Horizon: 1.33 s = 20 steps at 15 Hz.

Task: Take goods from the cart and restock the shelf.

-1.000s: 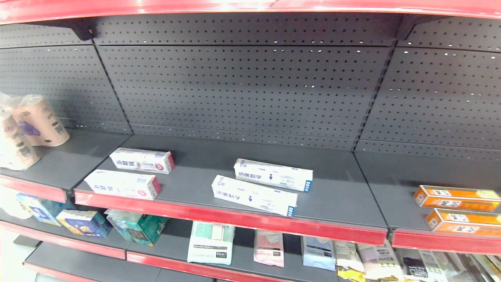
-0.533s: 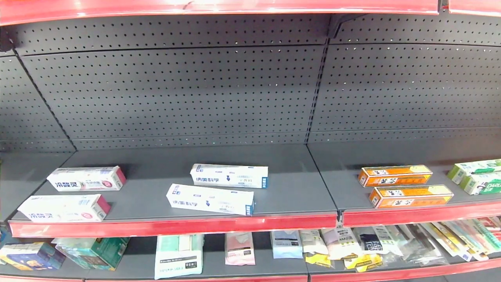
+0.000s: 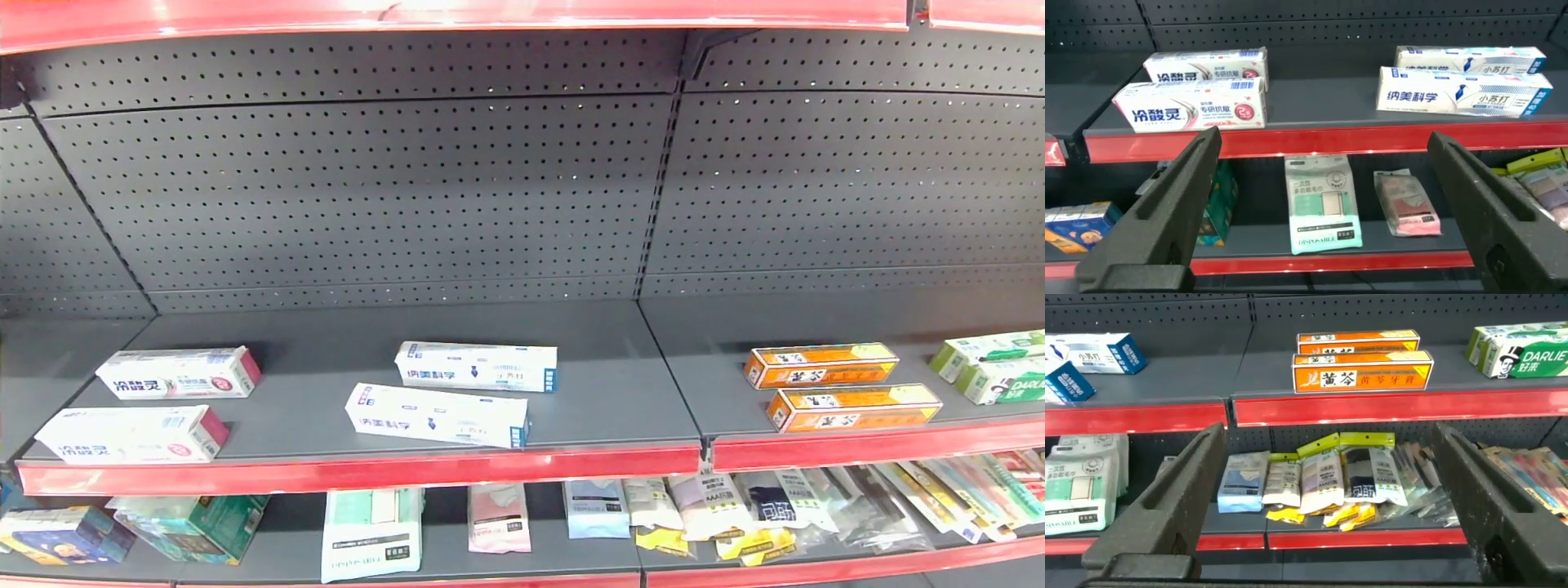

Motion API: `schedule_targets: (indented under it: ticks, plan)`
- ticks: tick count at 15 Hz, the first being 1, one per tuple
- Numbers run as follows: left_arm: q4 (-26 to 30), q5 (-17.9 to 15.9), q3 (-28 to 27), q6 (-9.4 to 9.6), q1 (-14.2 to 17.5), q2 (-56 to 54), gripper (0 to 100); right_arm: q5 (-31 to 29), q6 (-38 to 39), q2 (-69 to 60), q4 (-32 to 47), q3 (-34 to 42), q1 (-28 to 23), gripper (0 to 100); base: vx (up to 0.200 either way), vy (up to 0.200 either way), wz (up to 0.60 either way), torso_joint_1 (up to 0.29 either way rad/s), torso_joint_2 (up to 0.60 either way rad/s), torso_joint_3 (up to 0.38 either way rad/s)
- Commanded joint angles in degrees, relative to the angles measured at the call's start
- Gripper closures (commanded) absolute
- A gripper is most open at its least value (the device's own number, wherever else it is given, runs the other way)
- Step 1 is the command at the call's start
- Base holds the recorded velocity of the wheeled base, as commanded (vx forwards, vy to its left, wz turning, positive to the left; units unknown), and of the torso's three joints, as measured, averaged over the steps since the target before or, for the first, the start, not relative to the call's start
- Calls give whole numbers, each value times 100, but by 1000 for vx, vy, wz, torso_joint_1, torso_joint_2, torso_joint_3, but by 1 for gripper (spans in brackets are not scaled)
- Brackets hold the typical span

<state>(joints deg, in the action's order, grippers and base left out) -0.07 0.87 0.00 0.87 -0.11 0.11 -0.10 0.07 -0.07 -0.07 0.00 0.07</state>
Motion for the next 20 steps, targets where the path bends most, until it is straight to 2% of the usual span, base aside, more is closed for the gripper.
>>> schedule_targets:
  ticks: [1,13,17,19,20]
  plan:
    - [-1,1,0,1,2,7,0,1,1,7,-1,0,1,0,0,0,0,0,0,0]
    - [-1,28,0,-16,2,-2,0,-8,-7,7,-1,0,1,0,0,0,0,0,0,0]
    - [-1,133,0,1,2,-2,0,-8,-7,7,-1,0,1,0,0,0,0,0,0,0]
    - [-10,-16,0,54,2,-2,0,-8,-7,7,-1,0,1,0,0,0,0,0,0,0]
    - [-10,-210,-9,203,2,7,0,-8,-7,7,-1,0,1,0,0,0,0,0,0,0]
